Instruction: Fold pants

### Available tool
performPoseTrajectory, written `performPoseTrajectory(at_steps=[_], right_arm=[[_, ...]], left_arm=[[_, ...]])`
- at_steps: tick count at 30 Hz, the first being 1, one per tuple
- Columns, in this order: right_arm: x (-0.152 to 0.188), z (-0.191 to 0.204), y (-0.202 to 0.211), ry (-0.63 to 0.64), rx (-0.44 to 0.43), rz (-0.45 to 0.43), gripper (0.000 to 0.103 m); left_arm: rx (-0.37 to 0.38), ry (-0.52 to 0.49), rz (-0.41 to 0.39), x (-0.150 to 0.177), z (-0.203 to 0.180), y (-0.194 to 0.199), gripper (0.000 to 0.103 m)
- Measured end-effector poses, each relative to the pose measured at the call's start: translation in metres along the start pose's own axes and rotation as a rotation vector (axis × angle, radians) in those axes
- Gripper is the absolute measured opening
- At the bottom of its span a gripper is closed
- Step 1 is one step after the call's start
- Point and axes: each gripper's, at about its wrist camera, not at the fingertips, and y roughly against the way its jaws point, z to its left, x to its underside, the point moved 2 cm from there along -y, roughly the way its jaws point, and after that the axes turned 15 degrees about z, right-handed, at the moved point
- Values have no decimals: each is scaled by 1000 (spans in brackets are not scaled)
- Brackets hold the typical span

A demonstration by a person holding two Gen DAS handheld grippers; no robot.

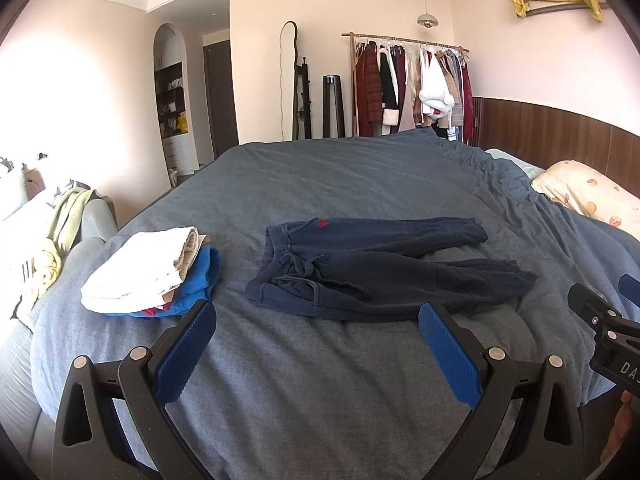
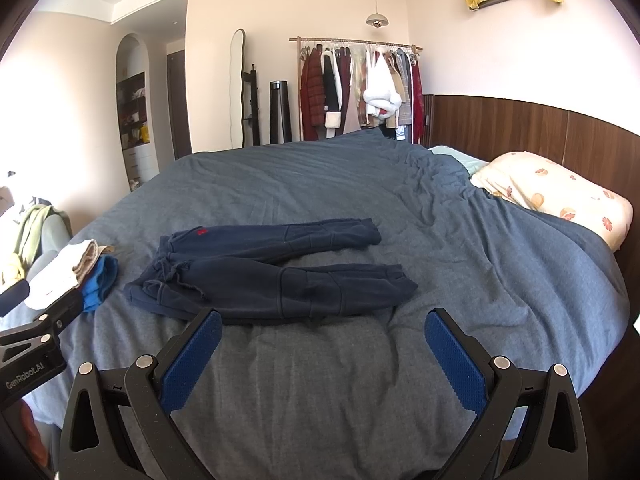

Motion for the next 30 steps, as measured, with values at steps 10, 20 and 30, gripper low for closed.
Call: performPoseTrajectory(at_steps=[10,20,30], right_arm=[[0,1,-1,1,1,3,103],[3,2,-7,4,8,17,103],[2,7,-22,16,22,55,103]], left_arm=[[-2,0,1,0,0,0,103],[-7,8,16,-1,5,-5,103],[-36,8,43,-1,12,-21,103]])
